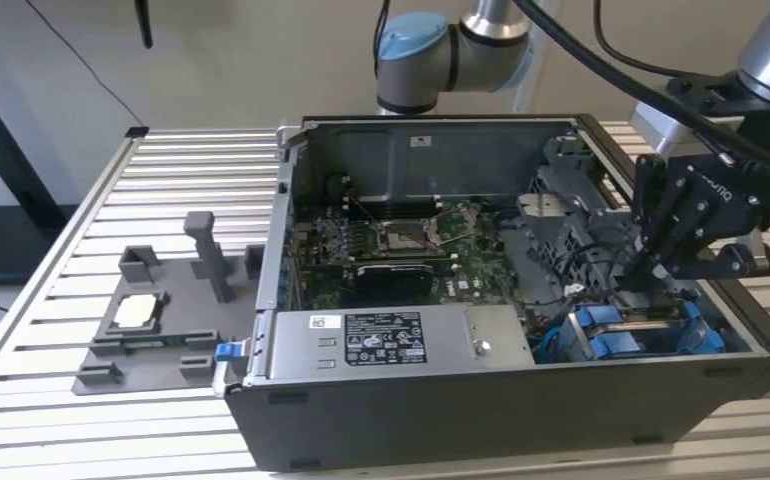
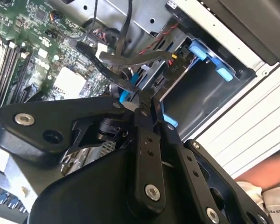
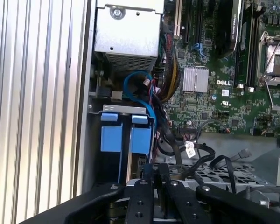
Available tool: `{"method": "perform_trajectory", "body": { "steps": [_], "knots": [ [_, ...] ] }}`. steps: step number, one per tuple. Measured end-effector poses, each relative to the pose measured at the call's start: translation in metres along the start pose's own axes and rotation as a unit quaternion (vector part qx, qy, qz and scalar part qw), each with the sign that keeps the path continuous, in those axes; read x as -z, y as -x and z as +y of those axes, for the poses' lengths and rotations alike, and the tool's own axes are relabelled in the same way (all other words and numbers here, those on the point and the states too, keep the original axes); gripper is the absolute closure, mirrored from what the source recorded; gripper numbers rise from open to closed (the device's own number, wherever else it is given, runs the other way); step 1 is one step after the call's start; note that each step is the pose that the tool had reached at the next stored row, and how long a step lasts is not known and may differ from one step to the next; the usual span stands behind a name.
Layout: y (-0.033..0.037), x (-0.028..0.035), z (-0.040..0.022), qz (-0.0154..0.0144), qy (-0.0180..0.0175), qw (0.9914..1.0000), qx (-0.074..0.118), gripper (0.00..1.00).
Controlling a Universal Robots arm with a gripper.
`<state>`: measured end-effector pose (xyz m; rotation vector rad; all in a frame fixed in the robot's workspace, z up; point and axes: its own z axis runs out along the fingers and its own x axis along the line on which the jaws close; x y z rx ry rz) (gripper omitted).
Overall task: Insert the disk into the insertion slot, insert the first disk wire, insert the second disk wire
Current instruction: 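Insert the second disk wire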
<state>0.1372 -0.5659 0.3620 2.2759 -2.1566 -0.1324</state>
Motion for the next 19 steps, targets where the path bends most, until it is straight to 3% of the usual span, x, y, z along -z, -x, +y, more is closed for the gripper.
{"method": "perform_trajectory", "body": {
  "steps": [9,19],
  "knots": [
    [-0.0058,-0.0085,-0.004,-0.0001,0.0003,1.0,0.0,0.84],
    [-0.0062,-0.0114,-0.0059,0.0,0.0003,1.0,0.0,0.84]
  ]
}}
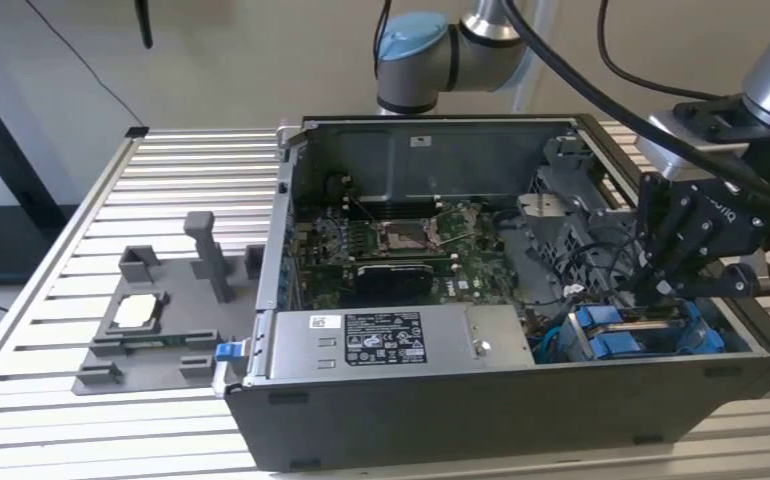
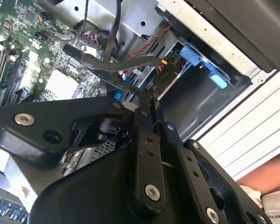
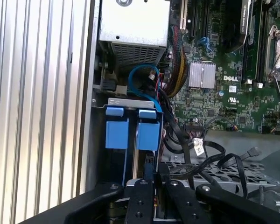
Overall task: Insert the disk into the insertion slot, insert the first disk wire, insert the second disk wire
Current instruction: 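Insert the second disk wire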
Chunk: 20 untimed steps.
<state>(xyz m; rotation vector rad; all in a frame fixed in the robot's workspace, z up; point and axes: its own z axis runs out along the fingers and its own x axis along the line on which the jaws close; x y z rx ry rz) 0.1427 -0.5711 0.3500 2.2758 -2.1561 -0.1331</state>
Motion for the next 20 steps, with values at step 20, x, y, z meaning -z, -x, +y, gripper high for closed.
{"method": "perform_trajectory", "body": {
  "steps": [20],
  "knots": [
    [-0.001,-0.0066,-0.0031,-0.0004,-0.0011,1.0,0.0,0.84]
  ]
}}
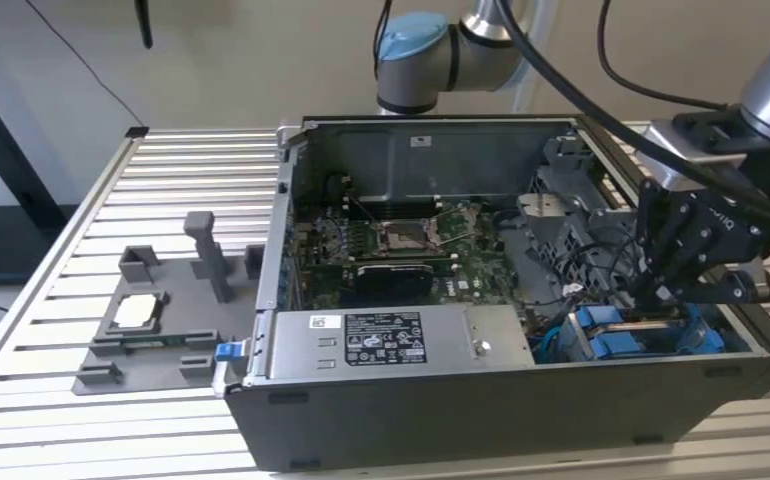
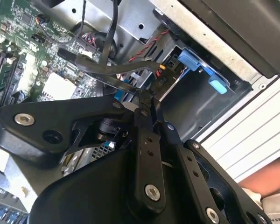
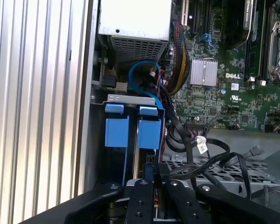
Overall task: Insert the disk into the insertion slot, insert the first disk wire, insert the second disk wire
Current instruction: 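Insert the second disk wire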
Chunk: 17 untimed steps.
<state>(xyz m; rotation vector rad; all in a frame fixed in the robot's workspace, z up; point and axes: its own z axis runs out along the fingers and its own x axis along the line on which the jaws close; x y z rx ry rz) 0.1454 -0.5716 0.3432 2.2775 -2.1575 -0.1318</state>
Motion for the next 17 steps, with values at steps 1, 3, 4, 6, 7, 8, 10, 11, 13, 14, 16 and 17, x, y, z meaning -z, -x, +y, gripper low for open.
{"method": "perform_trajectory", "body": {
  "steps": [1,3,4,6,7,8,10,11,13,14,16,17],
  "knots": [
    [0.0,-0.0003,-0.0001,0.0,0.0,1.0,0.0,0.84],
    [-0.0001,-0.0007,-0.0002,-0.0001,-0.0001,1.0,0.0,0.84],
    [-0.0002,-0.001,-0.0003,-0.0002,-0.0001,1.0,0.0,0.84],
    [-0.0002,-0.0014,-0.0004,-0.0004,-0.0002,1.0,0.0,0.84],
    [-0.0003,-0.0015,-0.0004,-0.0005,-0.0002,1.0,0.0,0.84],
    [-0.0003,-0.0018,-0.0004,-0.0006,-0.0003,1.0,0.0,0.84],
    [-0.0005,-0.0022,-0.0004,-0.0008,-0.0002,1.0,0.0,0.84],
    [-0.0006,-0.0025,-0.0005,-0.0008,-0.0002,1.0,0.0,0.84],
    [-0.0008,-0.0031,-0.0005,-0.0009,-0.0002,1.0,0.0,0.84],
    [-0.001,-0.0036,-0.0005,-0.0008,-0.0002,1.0,0.0,0.84],
    [-0.0014,-0.0046,-0.0005,-0.0008,-0.0002,1.0,0.0,0.84],
    [-0.0015,-0.0051,-0.0005,-0.0007,-0.0002,1.0,0.0,0.84]
  ]
}}
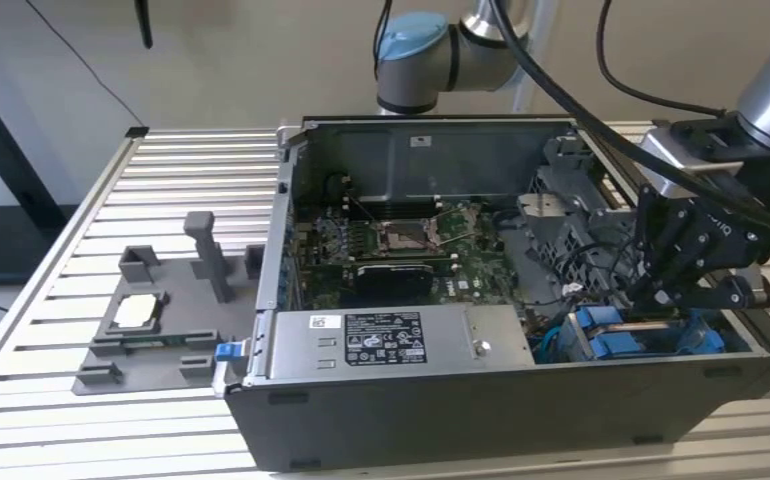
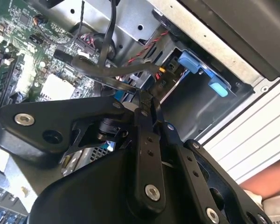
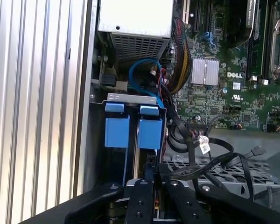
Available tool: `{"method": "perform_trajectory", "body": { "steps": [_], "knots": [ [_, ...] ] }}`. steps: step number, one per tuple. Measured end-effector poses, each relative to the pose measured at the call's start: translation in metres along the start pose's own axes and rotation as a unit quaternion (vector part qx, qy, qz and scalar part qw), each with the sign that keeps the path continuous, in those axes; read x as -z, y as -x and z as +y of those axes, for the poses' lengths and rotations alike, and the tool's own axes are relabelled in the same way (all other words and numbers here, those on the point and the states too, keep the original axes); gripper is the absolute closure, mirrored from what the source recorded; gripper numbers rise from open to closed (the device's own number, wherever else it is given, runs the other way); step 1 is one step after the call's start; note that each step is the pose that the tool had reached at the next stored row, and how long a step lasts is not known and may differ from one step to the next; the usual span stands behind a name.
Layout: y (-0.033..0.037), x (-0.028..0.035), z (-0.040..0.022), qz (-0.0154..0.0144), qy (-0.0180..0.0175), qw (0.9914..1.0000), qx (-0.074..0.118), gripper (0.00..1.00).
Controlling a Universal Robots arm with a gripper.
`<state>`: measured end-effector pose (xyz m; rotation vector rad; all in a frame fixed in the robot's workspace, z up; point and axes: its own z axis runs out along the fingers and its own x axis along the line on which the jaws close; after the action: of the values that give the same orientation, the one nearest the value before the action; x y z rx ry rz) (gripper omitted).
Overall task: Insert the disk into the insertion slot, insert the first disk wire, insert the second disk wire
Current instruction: 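Insert the second disk wire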
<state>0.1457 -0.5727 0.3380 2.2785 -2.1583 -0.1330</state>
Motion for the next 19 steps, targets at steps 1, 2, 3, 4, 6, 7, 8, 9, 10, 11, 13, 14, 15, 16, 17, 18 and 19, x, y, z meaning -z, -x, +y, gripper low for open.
{"method": "perform_trajectory", "body": {
  "steps": [1,2,3,4,6,7,8,9,10,11,13,14,15,16,17,18,19],
  "knots": [
    [-0.0001,-0.0005,0.0,0.0,0.0,1.0,0.0,0.84],
    [-0.0001,-0.0008,-0.0001,0.0001,0.0,1.0,0.0,0.84],
    [-0.0002,-0.001,0.0,0.0001,0.0,1.0,0.0,0.84],
    [-0.0003,-0.0011,0.0,0.0,0.0,1.0,0.0,0.82],
    [-0.0002,-0.0012,0.0,-0.0001,0.0002,1.0,0.0,0.76],
    [-0.0002,-0.001,0.0,-0.0002,0.001,1.0,0.0,0.76],
    [-0.0001,0.0001,0.0,-0.0003,0.0029,1.0,0.0,0.76],
    [-0.0001,0.0017,0.0001,-0.0004,0.0047,0.99999,0.0,0.76],
    [0.0,0.0035,0.0002,-0.0005,0.0065,0.99998,0.0,0.76],
    [0.0001,0.0053,0.0003,-0.0006,0.008,0.99997,0.0,0.76],
    [0.0003,0.0092,0.0006,-0.0007,0.0106,0.99994,-0.001,0.76],
    [0.0004,0.0112,0.0007,-0.0008,0.0118,0.99993,-0.001,0.76],
    [0.0005,0.0133,0.0008,-0.001,0.0127,0.99992,-0.002,0.76],
    [0.0006,0.0156,0.001,-0.0013,0.0133,0.9999,-0.004,0.76],
    [0.0006,0.0177,0.0011,-0.0019,0.0136,0.99989,-0.006,0.76],
    [0.0007,0.0191,0.0011,-0.0031,0.0137,0.99986,-0.009,0.76],
    [0.0007,0.0208,0.0012,-0.0042,0.0135,0.99982,-0.012,0.76]
  ]
}}
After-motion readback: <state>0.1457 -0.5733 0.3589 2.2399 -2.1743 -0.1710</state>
